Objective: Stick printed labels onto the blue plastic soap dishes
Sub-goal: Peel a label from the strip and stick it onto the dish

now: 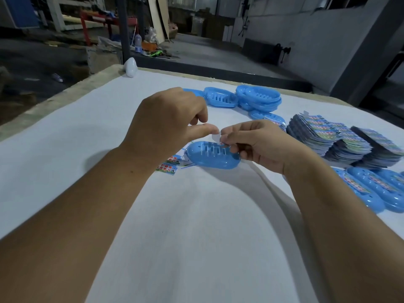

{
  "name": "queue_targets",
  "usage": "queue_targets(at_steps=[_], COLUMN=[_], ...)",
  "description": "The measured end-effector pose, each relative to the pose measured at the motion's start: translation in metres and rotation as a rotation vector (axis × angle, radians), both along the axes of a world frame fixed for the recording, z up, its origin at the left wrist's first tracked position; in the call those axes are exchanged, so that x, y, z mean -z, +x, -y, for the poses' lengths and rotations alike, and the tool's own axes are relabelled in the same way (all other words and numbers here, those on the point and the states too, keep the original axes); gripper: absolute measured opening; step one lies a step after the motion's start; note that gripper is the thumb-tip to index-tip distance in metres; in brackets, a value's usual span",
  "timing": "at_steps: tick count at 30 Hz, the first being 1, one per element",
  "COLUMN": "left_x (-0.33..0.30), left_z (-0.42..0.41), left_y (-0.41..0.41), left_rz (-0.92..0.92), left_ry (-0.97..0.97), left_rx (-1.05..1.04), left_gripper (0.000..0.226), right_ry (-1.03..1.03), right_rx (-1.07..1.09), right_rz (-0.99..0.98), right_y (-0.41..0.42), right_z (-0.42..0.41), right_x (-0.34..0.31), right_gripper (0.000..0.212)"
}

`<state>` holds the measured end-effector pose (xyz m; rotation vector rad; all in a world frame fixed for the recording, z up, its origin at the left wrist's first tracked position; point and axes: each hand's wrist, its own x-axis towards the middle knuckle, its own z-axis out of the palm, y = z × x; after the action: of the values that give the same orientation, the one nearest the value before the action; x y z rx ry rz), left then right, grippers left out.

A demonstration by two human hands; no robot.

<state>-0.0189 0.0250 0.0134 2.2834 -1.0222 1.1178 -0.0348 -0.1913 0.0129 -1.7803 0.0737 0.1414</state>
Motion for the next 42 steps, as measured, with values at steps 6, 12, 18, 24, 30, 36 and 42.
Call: queue_targets(at_steps=[6, 12, 18, 24, 30, 36, 42], left_x=[0.0, 0.006, 0.007, 0.01, 0.009, 0.014, 0.019], left_z=[-0.004, -0.004, -0.003, 0.006, 0.017, 0.017, 0.02], left_y=[0.003, 0.005, 0.007, 0.007, 0.001, 0.001, 0.006], left_rz=[-0.035, -0.15, -0.301, -0.725, -0.948, -0.943, -0.957], left_ry=[0.023, 0.032, 0.074, -0.376, -0.535, -0.493, -0.486], left_rx=[-0.009, -0.06, -0.223, -0.193, -0.14, -0.156, -0.172], left_gripper=[0.04, 0.033, 0.02, 0.031, 0.04, 0.027, 0.028], right_ry=[0.037, 0.068, 0.075, 0.055, 0.023, 0.003, -0.083], right_rx=[0.045, 0.088, 0.124, 0.181, 0.204, 0.186, 0.169], right_rz=[-0.003, -0.022, -0.029, 0.027, 0.071, 0.064, 0.063], right_y=[-0.001, -0.001, -0.002, -0.001, -0.002, -0.004, -0.007], right_z=[0.003, 0.009, 0.012, 0.008, 0.004, 0.002, -0.001], right_x=[-0.001, -0.001, 0.0, 0.002, 0.002, 0.001, 0.0], right_gripper=[0.015, 0.02, 0.022, 0.026, 0.028, 0.029, 0.03])
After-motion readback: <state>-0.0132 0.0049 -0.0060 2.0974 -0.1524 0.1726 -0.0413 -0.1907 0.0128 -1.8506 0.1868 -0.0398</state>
